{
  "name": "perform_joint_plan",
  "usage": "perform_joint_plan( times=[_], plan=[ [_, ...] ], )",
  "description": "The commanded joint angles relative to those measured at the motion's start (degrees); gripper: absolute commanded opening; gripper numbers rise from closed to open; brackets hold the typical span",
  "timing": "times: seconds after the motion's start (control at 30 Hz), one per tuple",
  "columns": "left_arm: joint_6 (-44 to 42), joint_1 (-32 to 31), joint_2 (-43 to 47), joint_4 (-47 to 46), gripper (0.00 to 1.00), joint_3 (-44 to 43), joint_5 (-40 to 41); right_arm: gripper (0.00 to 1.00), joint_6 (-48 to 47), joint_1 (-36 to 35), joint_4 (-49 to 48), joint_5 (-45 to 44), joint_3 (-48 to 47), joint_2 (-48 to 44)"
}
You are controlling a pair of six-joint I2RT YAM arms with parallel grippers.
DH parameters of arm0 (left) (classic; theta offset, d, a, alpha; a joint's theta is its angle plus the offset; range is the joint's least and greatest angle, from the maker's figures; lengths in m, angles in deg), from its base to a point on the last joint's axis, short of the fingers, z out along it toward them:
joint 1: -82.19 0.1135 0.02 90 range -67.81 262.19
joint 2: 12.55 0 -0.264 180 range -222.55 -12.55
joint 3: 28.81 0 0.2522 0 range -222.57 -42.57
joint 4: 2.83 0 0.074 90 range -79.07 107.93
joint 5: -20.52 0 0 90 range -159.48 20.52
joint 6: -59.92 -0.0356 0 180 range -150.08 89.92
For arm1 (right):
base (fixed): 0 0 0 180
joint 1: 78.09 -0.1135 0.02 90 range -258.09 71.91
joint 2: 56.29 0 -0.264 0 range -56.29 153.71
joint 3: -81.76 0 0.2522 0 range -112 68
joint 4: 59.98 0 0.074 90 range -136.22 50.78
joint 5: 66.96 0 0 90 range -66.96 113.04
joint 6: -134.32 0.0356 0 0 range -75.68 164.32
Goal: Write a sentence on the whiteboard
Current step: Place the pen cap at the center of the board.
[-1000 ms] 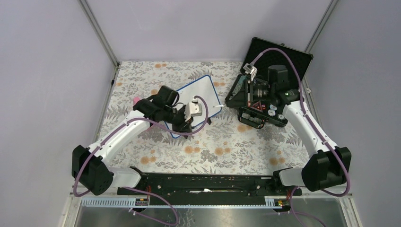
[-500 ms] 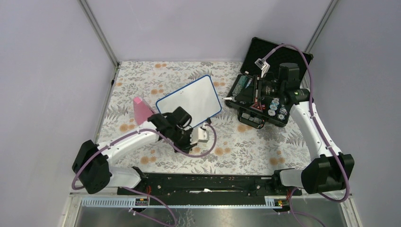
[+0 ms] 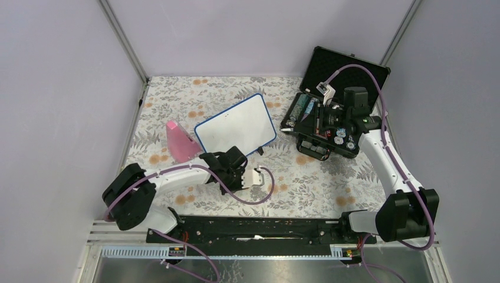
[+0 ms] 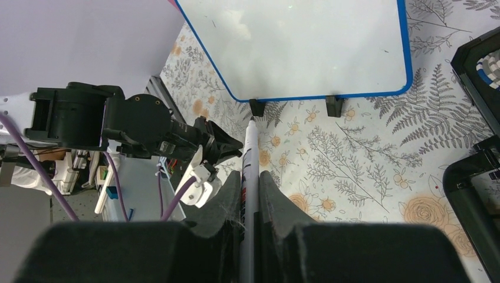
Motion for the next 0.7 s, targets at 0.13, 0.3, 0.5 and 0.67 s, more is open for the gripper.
perform_joint_plan(
  times=[0.13, 0.3, 0.5, 0.67],
  plan=[
    [-0.3, -0.2, -2.6, -6.6, 0.13, 3.2, 3.9, 0.0, -1.7, 0.2, -2.4, -0.4, 0.9, -0.1],
    [-0.4, -0.2, -3.3, -6.5, 0.24, 3.4, 4.5, 0.0, -2.0, 0.2, -2.7, 0.5, 1.1, 0.3],
    [-0.2, -0.2, -3.1, -6.1, 0.38, 3.4, 6.2, 0.0, -2.2, 0.1, -2.8, 1.3, 1.4, 0.8],
    [0.9, -0.3, -1.6, -5.5, 0.45, 3.0, 6.0, 0.0, -2.3, 0.1, -2.8, 1.9, 1.4, 0.9]
  ],
)
